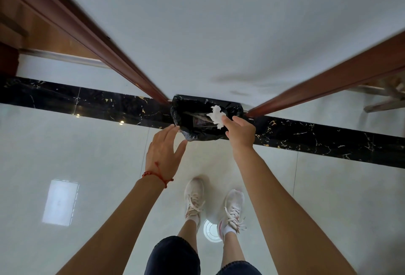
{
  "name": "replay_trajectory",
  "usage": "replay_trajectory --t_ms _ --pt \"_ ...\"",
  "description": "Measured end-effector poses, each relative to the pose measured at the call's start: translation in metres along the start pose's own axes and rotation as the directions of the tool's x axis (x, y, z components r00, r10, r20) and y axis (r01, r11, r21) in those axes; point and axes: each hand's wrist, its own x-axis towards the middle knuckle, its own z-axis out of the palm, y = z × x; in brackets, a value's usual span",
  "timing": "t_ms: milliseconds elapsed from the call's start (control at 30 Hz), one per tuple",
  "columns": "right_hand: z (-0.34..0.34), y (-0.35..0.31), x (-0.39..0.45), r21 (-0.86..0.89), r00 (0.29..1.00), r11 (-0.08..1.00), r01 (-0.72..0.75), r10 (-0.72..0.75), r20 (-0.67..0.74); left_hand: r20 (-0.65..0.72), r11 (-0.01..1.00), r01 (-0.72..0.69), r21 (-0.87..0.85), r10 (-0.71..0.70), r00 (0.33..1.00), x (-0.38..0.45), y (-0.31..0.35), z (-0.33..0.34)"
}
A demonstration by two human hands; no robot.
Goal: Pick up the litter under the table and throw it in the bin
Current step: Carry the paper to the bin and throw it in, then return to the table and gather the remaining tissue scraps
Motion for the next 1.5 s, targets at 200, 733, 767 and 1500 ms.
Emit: replay_trajectory --t_ms 200,733,767,1500 --pt "-0.022 0.002 -0.022 -0.225 0.985 0.961 0.159 -0.139 0.102 0.017 1.000 -0.024 0.020 0.024 1.000 -0.008 0.007 -0.013" --pt "-0.140 -0.049 -0.146 -0.649 0.728 0.409 0.642 -0.591 0.347 0.063 0.961 -0.159 0.228 0.148 0.987 -0.096 0.087 -0.100" --pt "-0.148 -0.053 -0.154 -0.656 0.723 0.398 0.642 -0.599 0.344 0.055 0.960 -0.155 0.232 0.146 0.988 -0.102 0.093 -0.106" --pt "-0.280 -0.079 -0.240 -0.713 0.687 0.353 0.606 -0.685 0.244 0.086 0.849 -0.403 0.342 0.399 0.913 -0.178 0.211 -0.156"
